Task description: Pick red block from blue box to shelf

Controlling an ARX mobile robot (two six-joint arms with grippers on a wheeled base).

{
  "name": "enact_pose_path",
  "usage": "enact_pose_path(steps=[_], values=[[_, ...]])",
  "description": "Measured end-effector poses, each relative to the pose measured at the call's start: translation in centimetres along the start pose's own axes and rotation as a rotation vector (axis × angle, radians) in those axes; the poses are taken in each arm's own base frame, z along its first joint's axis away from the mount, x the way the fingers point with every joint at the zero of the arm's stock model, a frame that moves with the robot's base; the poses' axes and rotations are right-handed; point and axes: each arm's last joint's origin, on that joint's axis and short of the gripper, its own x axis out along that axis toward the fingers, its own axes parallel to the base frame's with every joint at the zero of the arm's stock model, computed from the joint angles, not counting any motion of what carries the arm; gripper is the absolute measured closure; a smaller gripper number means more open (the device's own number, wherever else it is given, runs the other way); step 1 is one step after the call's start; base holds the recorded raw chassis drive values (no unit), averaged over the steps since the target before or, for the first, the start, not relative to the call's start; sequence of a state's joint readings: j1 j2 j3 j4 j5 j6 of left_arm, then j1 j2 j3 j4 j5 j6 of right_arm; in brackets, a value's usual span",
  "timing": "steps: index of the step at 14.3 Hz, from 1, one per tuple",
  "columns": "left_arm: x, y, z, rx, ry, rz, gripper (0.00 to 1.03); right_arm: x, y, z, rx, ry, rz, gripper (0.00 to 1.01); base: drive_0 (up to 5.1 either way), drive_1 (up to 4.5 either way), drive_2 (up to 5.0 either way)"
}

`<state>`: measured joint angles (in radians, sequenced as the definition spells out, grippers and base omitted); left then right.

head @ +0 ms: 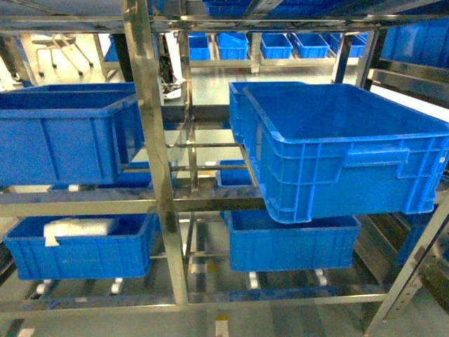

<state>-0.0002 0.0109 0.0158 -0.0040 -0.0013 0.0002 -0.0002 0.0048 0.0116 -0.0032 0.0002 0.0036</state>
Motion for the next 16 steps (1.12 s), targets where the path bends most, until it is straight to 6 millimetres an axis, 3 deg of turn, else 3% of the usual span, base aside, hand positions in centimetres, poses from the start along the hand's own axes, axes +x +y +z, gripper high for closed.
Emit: enact_pose_path(steps=[11,16], values=[[0.00,0.00,0.01,0.000,-0.001,-0.001,0.05,0.00,0.00,-0.01,0.000,0.001,0.000,0.80,0.0,4.03,-4.0],[0.00,0.00,-0.03,0.000,0.003,-0.002,0.05,0.00,0.00,-0.03,0.000,0.003,0.000,0.80,0.0,0.00,0.0]])
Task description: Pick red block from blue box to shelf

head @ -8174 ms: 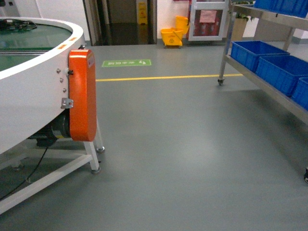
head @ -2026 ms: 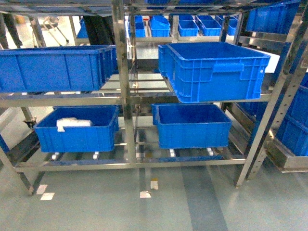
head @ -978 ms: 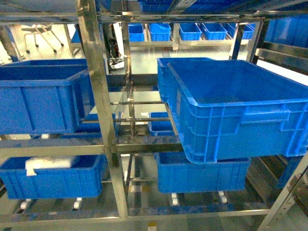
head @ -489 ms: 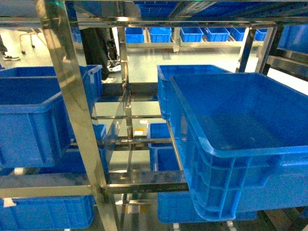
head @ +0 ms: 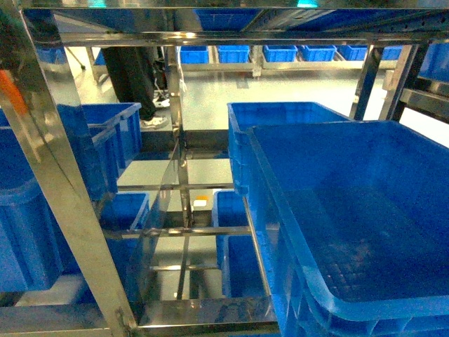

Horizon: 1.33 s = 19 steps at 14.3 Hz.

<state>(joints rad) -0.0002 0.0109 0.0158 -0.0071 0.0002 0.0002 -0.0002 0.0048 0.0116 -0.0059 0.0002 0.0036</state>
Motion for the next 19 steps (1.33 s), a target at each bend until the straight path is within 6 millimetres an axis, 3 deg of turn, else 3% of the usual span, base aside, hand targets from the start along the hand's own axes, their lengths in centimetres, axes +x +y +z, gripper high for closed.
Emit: enact_pose_path(steps=[19], values=[[0.00,0.00,0.03,0.000,-0.003,0.000,0.05,0.00,0.00,0.01,0.000,-0.002,0.000,0.80,0.0,0.00,0.0]])
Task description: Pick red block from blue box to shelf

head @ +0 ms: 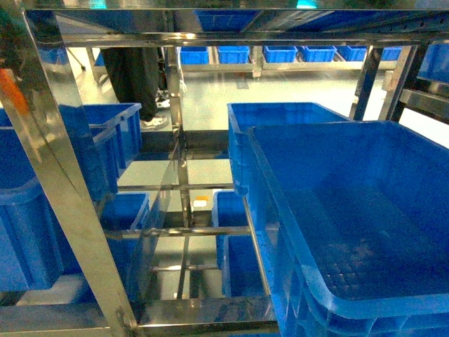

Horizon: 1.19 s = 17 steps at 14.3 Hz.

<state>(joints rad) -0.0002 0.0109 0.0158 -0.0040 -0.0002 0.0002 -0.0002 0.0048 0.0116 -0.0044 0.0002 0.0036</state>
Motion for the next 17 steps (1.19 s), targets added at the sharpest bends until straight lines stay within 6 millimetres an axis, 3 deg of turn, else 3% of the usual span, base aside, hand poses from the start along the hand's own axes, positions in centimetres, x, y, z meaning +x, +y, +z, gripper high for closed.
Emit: enact_pose_path(steps=[10,12,14,17], values=[[0.0,0.0,0.0,0.000,0.000,0.000,0.05,0.0,0.0,0.0,0.000,0.000,0.000,0.80,0.0,0.00,0.0],[0.0,0.0,0.0,0.000,0.000,0.002,0.05,0.2,0.2,-0.3,-0.084,0.203,-0.094,0.80,0.0,0.00,0.0],[0.0,0.0,0.0,0.000,0.001,0.001,0.05,1.4,-0.1,-0.5,-0.122,0.267,-0.154,0.80,0.0,0.00,0.0],[0.0,0.0,0.0,0.000,0.000,0.000,0.05,5.3,-0.2,-0.6,-0.124,0.228,-0.116,0.80,0.0,0.00,0.0]])
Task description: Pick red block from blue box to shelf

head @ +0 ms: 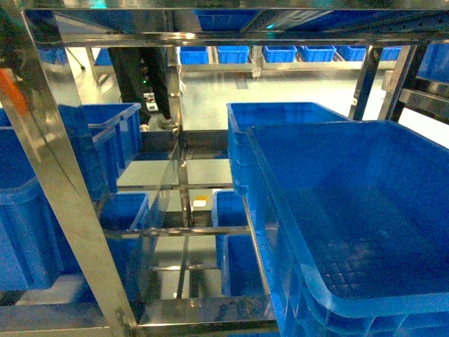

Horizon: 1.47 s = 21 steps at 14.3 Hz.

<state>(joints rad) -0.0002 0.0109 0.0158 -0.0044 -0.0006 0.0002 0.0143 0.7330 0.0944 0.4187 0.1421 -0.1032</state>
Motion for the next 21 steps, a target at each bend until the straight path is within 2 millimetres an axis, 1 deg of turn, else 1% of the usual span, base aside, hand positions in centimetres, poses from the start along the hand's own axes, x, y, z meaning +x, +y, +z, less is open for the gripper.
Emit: enact_pose_path(steps=[1,2,3,4,5,6,7,8,10,11,12,13,15,16,17,18,19,21], values=[[0.0,0.0,0.0,0.000,0.000,0.000,0.05,1.7,0.3,0.7,-0.002,-0.022,0.009,0.80,0.0,0.00,0.0],[0.0,0.0,0.0,0.000,0.000,0.000,0.05,4.3,0.8,1.9,0.009,-0.059,0.029,0.80,0.0,0.00,0.0],[0.0,0.0,0.0,0.000,0.000,0.000,0.05,5.5,1.2,2.3,0.013,-0.073,0.043,0.80,0.0,0.00,0.0],[0.0,0.0,0.0,0.000,0.000,0.000,0.05,7.6,2.1,2.3,0.034,-0.045,0.088,0.71,0.0,0.00,0.0],[0.0,0.0,0.0,0.000,0.000,0.000,0.05,9.1,2.9,1.6,0.060,0.014,0.138,0.61,0.0,0.00,0.0],[0.0,0.0,0.0,0.000,0.000,0.000,0.05,9.8,3.5,0.6,0.082,0.070,0.152,0.54,0.0,0.00,0.0],[0.0,0.0,0.0,0.000,0.000,0.000,0.05,9.8,4.0,-0.2,0.093,0.119,0.160,0.47,0.0,0.00,0.0],[0.0,0.0,0.0,0.000,0.000,0.000,0.05,9.1,4.3,-0.5,0.093,0.117,0.151,0.37,0.0,0.00,0.0],[0.0,0.0,0.0,0.000,0.000,0.000,0.05,7.5,4.5,0.8,0.098,0.008,0.123,0.23,0.0,0.00,0.0],[0.0,0.0,0.0,0.000,0.000,0.000,0.05,6.0,4.4,1.7,0.087,-0.072,0.082,0.12,0.0,0.00,0.0],[0.0,0.0,0.0,0.000,-0.001,0.000,0.05,5.0,4.2,1.7,0.092,-0.112,0.075,0.05,0.0,0.00,0.0],[0.0,0.0,0.0,0.000,0.000,0.000,0.05,4.4,3.9,1.5,0.109,-0.173,0.097,0.12,0.0,0.00,0.0],[0.0,0.0,0.0,0.000,0.000,0.000,0.05,3.5,3.1,0.9,0.115,-0.187,0.111,0.30,0.0,0.00,0.0],[0.0,0.0,0.0,0.000,-0.001,0.000,0.05,2.1,2.2,1.0,0.123,-0.217,0.110,0.56,0.0,0.00,0.0],[0.0,0.0,0.0,0.000,-0.001,0.000,0.05,0.6,1.4,0.3,0.120,-0.203,0.115,0.93,0.0,0.00,0.0],[0.0,0.0,0.0,0.000,0.000,0.000,0.05,0.2,0.6,0.3,0.124,-0.211,0.125,0.99,0.0,0.00,0.0],[0.0,0.0,0.0,0.000,-0.001,0.002,0.05,-0.1,0.1,0.2,0.129,-0.215,0.101,0.99,0.0,0.00,0.0],[0.0,0.0,0.0,0.000,-0.001,0.000,0.05,-0.9,0.1,0.0,0.126,-0.209,0.115,1.00,0.0,0.00,0.0]])
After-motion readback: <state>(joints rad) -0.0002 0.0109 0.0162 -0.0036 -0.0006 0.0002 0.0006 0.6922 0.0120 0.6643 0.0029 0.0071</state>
